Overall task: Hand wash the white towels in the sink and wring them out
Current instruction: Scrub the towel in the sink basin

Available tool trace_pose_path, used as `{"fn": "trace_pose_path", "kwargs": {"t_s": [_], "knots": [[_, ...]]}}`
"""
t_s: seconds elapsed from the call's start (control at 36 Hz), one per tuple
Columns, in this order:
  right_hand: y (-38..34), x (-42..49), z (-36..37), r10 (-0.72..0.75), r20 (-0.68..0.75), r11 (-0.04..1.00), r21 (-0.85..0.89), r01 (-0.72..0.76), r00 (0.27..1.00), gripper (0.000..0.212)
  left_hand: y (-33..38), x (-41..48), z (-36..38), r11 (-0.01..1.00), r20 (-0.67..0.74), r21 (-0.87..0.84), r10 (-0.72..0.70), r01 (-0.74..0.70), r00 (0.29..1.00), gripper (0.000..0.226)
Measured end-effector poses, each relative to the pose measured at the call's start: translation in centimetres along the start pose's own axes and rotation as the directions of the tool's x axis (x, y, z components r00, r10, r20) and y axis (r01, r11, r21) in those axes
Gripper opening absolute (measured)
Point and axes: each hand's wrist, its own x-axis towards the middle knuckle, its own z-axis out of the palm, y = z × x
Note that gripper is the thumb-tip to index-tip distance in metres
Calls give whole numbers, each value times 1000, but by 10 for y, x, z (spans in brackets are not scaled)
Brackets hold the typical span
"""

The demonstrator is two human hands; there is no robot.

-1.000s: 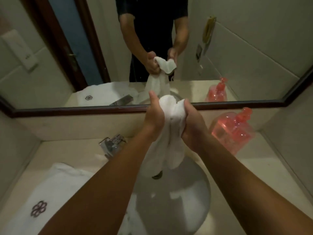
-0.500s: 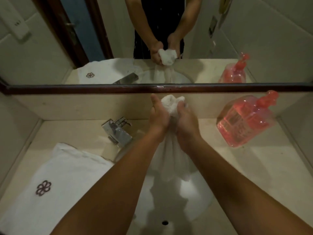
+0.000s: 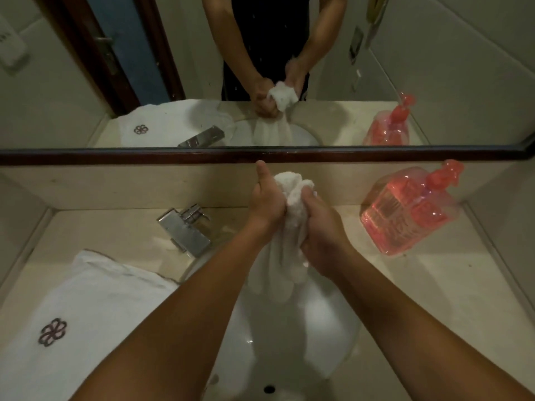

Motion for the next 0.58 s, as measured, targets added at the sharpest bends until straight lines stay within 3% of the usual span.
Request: {"fn": "trace_pose_path", "kwargs": {"t_s": [0.08,0.19,0.36,0.5,0.58], "knots": [[-6,4,-14,15,66,1000,-3,-15,998,53,-1,-3,-1,999,43,31,13,-14,999,83],[-7,3,-13,47,97,990,-135,-33,994,43,2,-2,-8,977,149,160,115,-139,982,75],[-29,7,-11,186,204,962,161,-220,961,52,0,-3,-19,927,203,206,272,-313,941,77],[-54,3,-10,209,276,914,286,-287,938,60,-9,-6,-32,988,256,34,137,-151,957,95],[-68,2,-11,174,315,905,323,-278,933,65,-16,-9,-34,990,277,6,136,-143,951,113]]}}
